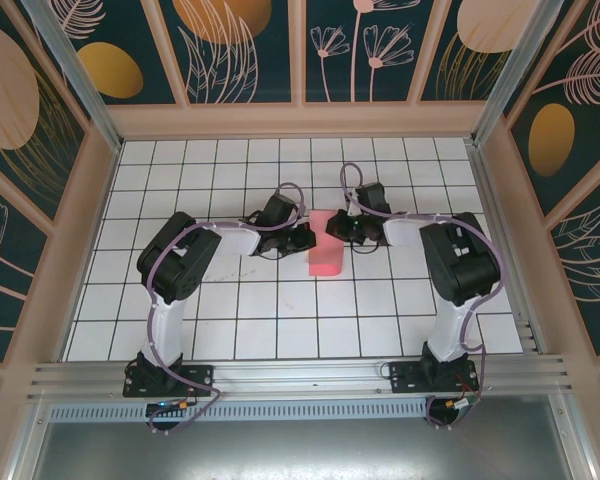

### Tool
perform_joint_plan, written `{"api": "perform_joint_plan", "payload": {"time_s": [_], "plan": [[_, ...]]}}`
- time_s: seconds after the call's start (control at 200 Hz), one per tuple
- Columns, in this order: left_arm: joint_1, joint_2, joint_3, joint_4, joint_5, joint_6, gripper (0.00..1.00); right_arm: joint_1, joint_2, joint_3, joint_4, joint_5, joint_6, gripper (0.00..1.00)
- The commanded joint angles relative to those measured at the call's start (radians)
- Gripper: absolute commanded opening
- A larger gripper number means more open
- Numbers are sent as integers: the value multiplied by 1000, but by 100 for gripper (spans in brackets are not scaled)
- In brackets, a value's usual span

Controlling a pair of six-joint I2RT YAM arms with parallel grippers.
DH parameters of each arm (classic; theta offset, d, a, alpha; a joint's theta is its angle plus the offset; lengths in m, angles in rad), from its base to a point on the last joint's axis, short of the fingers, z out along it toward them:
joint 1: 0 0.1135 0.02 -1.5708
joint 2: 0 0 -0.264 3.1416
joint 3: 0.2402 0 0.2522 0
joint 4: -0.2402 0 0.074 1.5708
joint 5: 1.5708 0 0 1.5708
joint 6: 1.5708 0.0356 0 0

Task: Fold a paper plane with a square sheet of paper (pick it up from the middle)
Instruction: First fold in half a square sheet of paper at the center of the table.

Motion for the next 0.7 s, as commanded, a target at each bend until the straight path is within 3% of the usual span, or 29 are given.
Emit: {"api": "perform_joint_plan", "payload": {"time_s": [0.0,0.445,0.696], "plan": [[-7,178,-88,-209,-227,15,0,-15,46,18,36,-14,21,0],[-8,181,-90,-210,-228,8,0,-200,63,39,-11,53,-18,0],[-7,175,-85,-211,-230,5,0,-155,-56,46,-31,52,-42,0]]}}
